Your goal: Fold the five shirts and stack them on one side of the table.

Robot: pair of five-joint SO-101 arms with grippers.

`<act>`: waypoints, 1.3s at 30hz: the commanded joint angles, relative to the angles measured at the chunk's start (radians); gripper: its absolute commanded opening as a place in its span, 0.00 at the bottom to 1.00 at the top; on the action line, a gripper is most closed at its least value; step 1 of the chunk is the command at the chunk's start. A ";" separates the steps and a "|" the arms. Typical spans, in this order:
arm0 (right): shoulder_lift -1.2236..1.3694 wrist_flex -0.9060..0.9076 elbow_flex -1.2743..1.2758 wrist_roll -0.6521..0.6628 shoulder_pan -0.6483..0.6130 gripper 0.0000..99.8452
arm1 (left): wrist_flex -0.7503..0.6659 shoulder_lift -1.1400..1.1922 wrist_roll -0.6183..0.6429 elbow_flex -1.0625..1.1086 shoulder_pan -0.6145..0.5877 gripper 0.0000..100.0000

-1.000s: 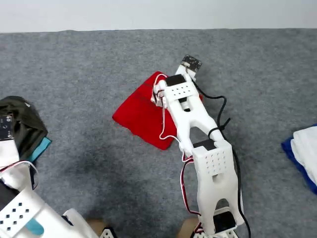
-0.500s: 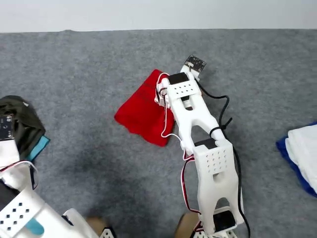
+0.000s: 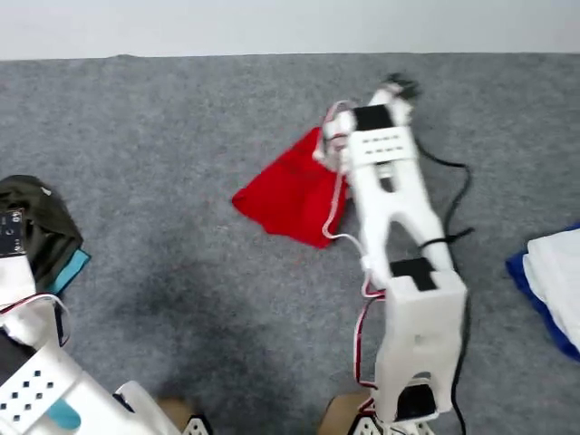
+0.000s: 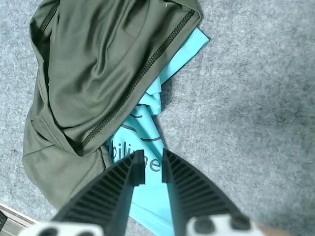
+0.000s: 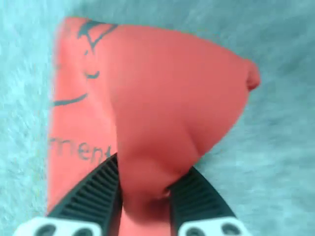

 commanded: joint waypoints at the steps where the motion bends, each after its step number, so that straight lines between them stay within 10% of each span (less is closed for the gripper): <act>1: -0.134 0.035 -0.051 0.044 0.090 0.01 | -0.009 -0.011 -0.006 -0.010 0.002 0.07; 39: -0.346 -0.082 -0.052 0.405 0.763 0.01 | 0.038 -0.012 -0.008 -0.004 0.000 0.06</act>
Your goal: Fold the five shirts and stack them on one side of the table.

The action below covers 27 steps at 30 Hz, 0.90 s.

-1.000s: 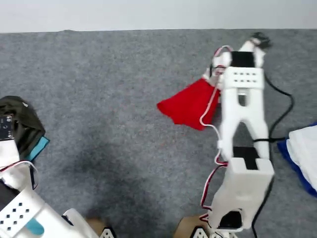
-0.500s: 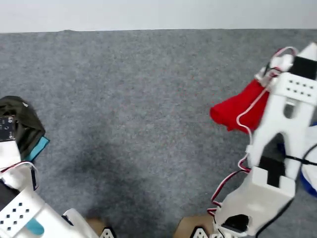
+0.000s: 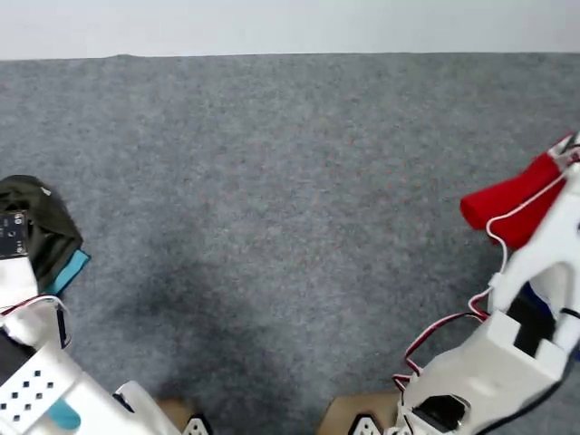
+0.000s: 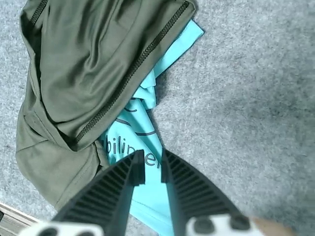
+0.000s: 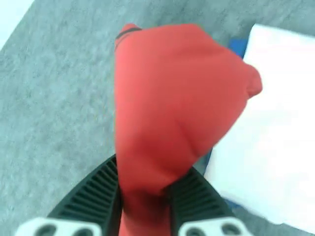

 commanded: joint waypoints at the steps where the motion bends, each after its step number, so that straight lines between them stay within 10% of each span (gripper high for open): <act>1: -0.108 -0.021 -0.052 0.012 0.012 0.01 | 0.008 -0.012 -0.008 -0.004 0.000 0.06; 27: -0.065 0.008 0.015 0.083 0.229 0.01 | 0.008 -0.012 -0.008 -0.002 0.000 0.06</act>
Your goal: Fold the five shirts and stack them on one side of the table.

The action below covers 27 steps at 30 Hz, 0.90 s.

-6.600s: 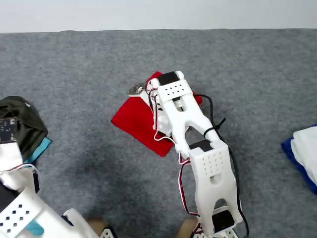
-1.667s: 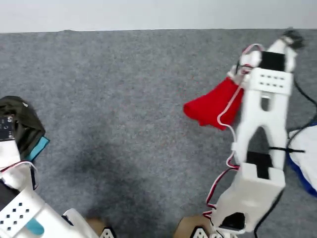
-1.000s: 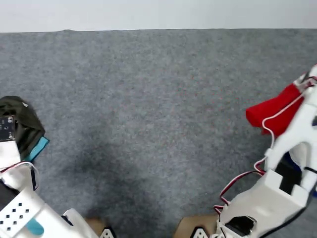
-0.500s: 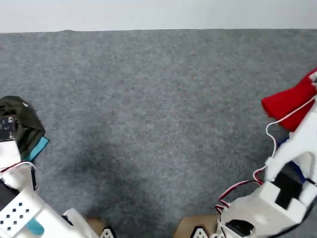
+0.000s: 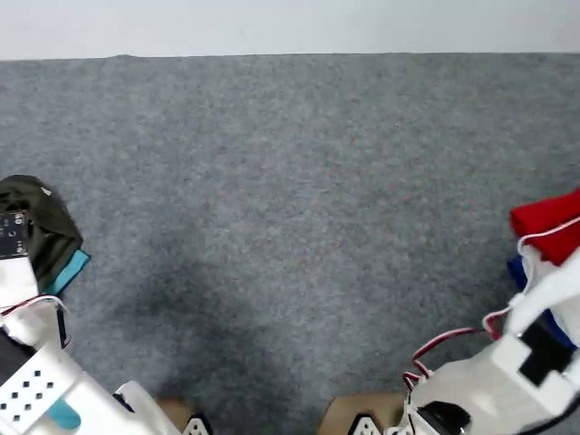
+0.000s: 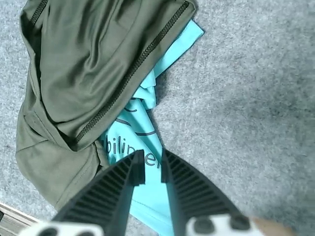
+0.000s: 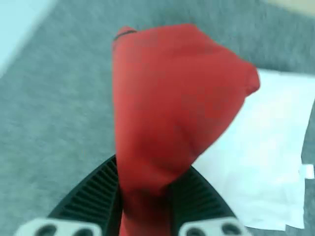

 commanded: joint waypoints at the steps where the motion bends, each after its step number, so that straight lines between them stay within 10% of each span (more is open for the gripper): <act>1: 0.031 -0.018 -0.011 0.014 0.056 0.01 | 0.008 -0.012 -0.008 -0.002 0.000 0.06; 22: 0.375 -0.203 -0.011 0.272 0.278 0.01 | 0.005 -0.011 -0.009 -0.001 0.002 0.06; 27: 0.357 -0.104 -0.032 0.213 0.280 0.21 | 0.003 -0.011 -0.009 0.010 0.002 0.06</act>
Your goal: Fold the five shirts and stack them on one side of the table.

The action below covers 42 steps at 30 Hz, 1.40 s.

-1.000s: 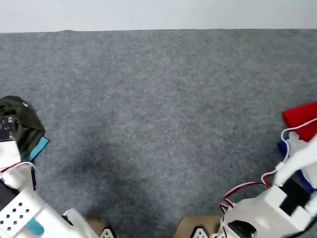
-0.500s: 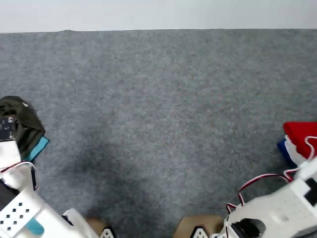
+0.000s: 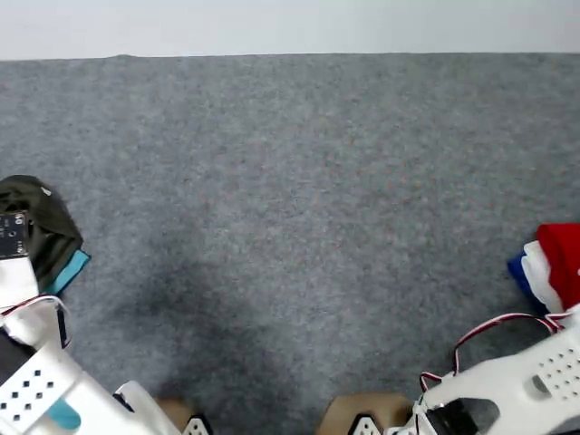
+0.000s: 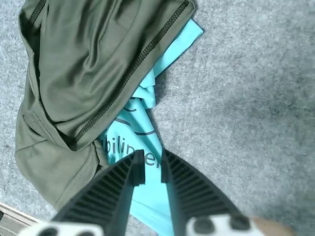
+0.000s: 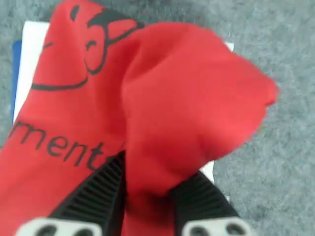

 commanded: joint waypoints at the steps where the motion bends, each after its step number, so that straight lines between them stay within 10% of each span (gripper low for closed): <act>1: -0.061 0.084 -0.044 -0.061 0.010 0.26 | 0.003 -0.011 -0.009 0.013 0.002 0.06; 8: -0.237 0.163 -0.077 -0.094 -0.035 0.34 | 0.006 -0.011 -0.009 0.031 0.002 0.06; 18: -0.191 0.165 -0.071 -0.094 -0.153 0.00 | 0.009 -0.012 -0.009 0.028 0.000 0.06; 29: 0.107 0.168 -0.077 -0.094 -0.282 0.01 | 0.009 -0.012 -0.005 0.027 0.000 0.06; 42: -0.085 -0.002 -0.106 -0.086 -0.151 0.01 | 0.009 -0.012 -0.008 -0.012 0.000 0.06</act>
